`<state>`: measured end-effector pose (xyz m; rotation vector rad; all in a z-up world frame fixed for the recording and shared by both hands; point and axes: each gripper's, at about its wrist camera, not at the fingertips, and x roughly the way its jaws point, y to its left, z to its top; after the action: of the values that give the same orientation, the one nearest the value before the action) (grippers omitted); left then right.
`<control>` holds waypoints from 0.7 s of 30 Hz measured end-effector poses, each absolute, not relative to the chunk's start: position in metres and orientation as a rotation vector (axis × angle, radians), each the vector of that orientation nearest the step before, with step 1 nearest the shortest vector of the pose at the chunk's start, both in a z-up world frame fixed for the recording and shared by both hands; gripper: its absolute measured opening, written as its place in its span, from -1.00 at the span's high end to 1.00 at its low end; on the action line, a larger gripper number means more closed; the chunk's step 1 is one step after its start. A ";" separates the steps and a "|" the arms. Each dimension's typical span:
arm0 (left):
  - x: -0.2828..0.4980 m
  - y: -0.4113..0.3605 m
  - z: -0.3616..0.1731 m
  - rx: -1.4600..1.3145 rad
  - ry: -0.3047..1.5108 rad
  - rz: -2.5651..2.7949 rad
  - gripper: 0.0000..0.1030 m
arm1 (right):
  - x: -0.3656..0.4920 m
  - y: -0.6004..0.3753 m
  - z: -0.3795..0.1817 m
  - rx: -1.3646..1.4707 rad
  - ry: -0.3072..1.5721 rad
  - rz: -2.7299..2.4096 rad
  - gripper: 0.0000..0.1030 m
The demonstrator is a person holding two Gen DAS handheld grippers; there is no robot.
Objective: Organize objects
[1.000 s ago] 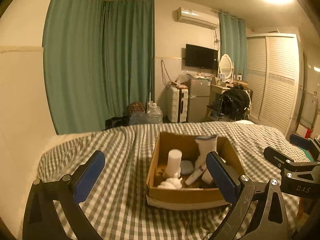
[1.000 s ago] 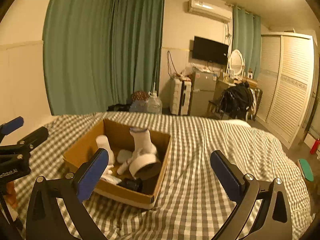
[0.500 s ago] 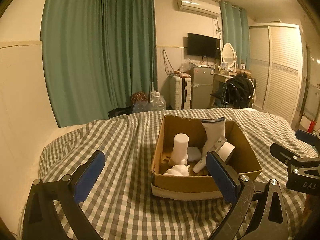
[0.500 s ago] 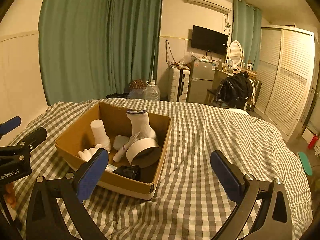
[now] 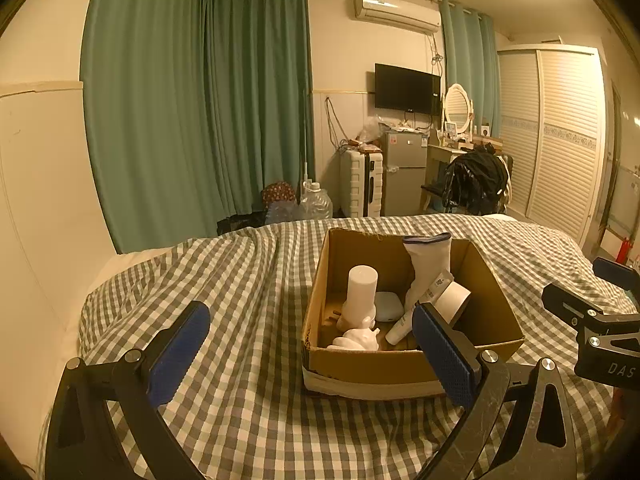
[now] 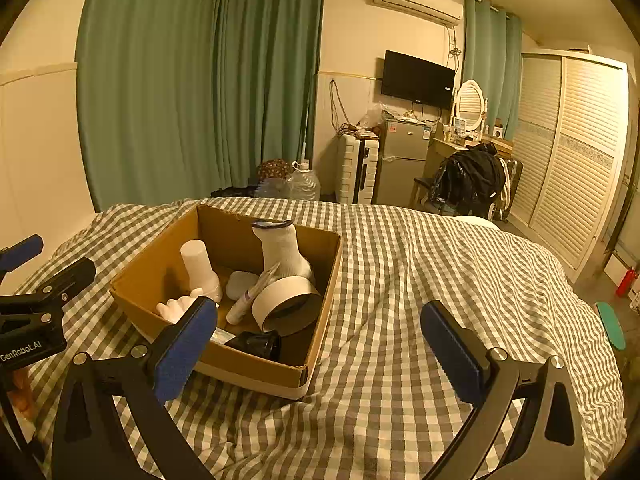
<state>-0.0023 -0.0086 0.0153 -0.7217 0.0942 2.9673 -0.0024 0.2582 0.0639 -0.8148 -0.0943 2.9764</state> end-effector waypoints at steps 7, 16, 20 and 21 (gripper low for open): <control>-0.001 -0.008 0.015 -0.711 0.095 2.960 -1.00 | -0.002 0.257 0.064 -0.811 -0.102 2.977 -0.98; 0.000 -0.007 0.015 -0.721 0.089 2.952 -1.00 | -0.002 0.256 0.063 -0.822 -0.093 2.979 -0.98; 0.002 -0.007 0.016 -0.719 0.082 2.955 -1.00 | -0.002 0.256 0.062 -0.828 -0.094 2.978 -0.98; 0.001 -0.007 0.016 -0.721 0.082 2.953 -1.00 | -0.002 0.255 0.062 -0.832 -0.095 2.978 -0.98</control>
<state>0.0014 -0.0068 0.0156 -0.7208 0.0821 2.9534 -0.0024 0.2554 0.0616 -0.8319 -0.0952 2.9778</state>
